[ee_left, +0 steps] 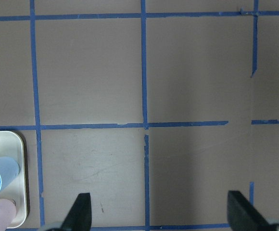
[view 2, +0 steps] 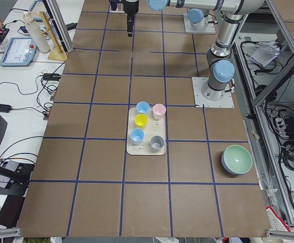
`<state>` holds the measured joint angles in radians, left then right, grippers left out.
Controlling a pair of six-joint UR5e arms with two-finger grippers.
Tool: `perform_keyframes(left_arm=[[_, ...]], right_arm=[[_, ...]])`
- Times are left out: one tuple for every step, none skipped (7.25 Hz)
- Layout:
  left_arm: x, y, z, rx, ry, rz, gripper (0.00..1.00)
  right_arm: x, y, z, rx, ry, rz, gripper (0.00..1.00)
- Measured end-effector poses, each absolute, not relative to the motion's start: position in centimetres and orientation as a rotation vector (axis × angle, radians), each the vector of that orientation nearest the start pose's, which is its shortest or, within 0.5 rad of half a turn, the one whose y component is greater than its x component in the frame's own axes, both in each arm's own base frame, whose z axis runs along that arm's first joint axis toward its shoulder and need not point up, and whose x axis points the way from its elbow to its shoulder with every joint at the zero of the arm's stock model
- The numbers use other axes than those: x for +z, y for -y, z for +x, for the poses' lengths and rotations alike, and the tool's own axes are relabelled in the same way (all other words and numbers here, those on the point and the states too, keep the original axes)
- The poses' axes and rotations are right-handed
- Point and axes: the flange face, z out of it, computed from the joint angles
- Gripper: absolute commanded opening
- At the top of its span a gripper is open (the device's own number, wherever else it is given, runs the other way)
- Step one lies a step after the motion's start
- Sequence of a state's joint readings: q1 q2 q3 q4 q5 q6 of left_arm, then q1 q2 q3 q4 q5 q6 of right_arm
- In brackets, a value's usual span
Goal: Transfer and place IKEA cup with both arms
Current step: 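Close the right gripper on the white cup and slide it off the rack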
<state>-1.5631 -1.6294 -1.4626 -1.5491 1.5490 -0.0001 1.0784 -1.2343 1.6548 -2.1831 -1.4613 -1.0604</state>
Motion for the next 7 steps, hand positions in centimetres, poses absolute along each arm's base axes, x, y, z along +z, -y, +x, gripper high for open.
perform_keyframes(left_arm=[[51.3,52.5,-13.1,-0.11,-3.161,-0.02,1.0],[51.2,52.5,-13.1,-0.112,-3.16,-0.023,1.0],[51.2,52.5,-13.1,-0.115,-3.159,-0.023,1.0],[51.2,52.5,-13.0,-0.116,-3.159,-0.023,1.0],[51.2,52.5,-13.0,-0.117,-3.159,-0.023,1.0],[51.2,52.5,-13.1,-0.117,-3.16,-0.023,1.0],[51.2,52.6,-13.1,-0.117,-3.16,-0.023,1.0]], right_arm=[[32.3,61.2,-16.5,-0.35,-3.05,-0.911,1.0],[32.0,61.4,-16.6,-0.355,-3.053,-0.914,1.0],[31.6,61.5,-16.6,-0.353,-3.053,-0.914,1.0],[31.3,61.6,-16.7,-0.349,-3.051,-0.913,1.0],[31.0,61.7,-16.7,-0.344,-3.049,-0.913,1.0],[30.7,61.8,-16.8,-0.342,-3.047,-0.922,1.0],[30.4,61.9,-16.9,-0.344,-3.046,-0.937,1.0]])
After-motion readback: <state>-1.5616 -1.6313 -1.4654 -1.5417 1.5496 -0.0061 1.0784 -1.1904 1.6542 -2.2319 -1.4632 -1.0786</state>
